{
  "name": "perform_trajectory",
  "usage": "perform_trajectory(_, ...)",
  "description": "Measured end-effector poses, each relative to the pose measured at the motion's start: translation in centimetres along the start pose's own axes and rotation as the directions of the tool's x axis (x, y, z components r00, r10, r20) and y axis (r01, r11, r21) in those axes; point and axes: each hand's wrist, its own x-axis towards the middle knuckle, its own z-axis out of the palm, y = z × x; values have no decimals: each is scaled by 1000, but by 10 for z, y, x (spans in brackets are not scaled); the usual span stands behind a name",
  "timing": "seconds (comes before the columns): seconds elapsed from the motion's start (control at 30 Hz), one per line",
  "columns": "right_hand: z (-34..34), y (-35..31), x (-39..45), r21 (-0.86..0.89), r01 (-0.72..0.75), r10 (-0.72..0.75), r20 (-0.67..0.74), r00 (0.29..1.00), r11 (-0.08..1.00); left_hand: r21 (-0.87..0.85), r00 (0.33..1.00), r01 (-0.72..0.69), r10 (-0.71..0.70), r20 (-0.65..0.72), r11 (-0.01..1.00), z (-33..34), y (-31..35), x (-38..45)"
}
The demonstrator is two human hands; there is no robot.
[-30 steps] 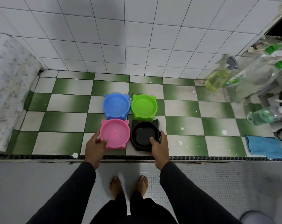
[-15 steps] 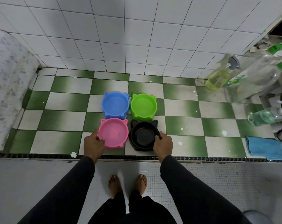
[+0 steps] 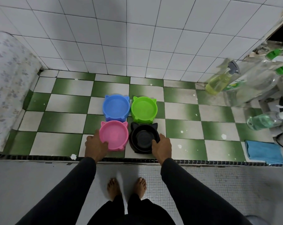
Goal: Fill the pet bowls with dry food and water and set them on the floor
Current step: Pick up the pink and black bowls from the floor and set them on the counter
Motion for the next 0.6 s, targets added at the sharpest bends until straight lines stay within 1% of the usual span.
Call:
perform_trajectory(0.13,-12,-6,-6,-82,43,-38,64,997,996,40,1000,-5,4,13,999,-11,13,-6)
perform_trajectory(0.23,-22,-15,-8,-170,127,-112,96,989,977,112,999,-52,51,16,992,-19,14,-3)
perform_trajectory(0.3,-31,-22,-8,-251,185,-159,118,980,950,176,993,-117,112,41,977,-27,21,-4)
perform_trajectory(0.37,-40,-28,-6,-331,260,-223,145,964,907,255,978,-203,182,103,945,-38,32,-9)
perform_trajectory(0.43,-48,-36,-5,-401,348,-297,184,937,847,356,969,-238,195,153,903,-48,42,-11)
perform_trajectory(0.5,-56,-46,-4,-437,405,-332,237,913,803,429,962,-267,214,169,863,-56,53,-15)
perform_trajectory(0.6,-67,-62,-3,-470,452,-339,308,889,758,494,953,-302,243,182,815,-67,69,-23)
